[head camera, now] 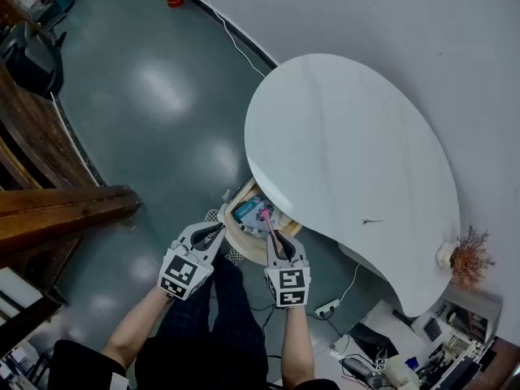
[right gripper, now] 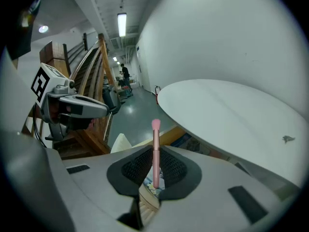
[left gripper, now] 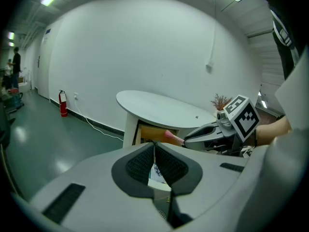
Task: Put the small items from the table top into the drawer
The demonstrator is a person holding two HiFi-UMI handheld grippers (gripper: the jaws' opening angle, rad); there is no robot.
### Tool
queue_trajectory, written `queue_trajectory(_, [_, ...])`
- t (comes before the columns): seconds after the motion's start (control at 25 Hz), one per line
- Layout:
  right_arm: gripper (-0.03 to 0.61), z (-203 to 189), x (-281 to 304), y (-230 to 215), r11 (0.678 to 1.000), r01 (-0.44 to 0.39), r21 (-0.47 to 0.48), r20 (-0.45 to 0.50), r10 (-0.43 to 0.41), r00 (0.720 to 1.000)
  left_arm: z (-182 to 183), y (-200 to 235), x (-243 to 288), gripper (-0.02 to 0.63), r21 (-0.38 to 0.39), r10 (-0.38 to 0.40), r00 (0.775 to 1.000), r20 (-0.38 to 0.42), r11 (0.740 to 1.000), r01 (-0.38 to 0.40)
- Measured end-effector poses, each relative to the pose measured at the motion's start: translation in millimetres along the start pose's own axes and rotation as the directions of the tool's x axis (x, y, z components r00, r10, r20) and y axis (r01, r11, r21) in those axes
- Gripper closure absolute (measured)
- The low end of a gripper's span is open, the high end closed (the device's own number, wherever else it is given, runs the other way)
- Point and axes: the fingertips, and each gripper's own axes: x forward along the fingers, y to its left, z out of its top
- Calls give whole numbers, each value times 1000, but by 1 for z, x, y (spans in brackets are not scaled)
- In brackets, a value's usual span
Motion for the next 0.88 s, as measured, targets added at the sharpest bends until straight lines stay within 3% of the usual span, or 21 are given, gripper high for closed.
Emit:
queue_trajectory(0.68, [514, -31, 48, -6, 999, -34, -42, -68, 31, 997, -25, 15, 15, 589, -47, 25, 999, 19, 999, -24])
queue_trajectory(0.88, [514, -31, 63, -1, 997, -61, -50, -94, 56, 994, -40, 20, 15, 589, -70, 29, 1000, -10, 997, -30])
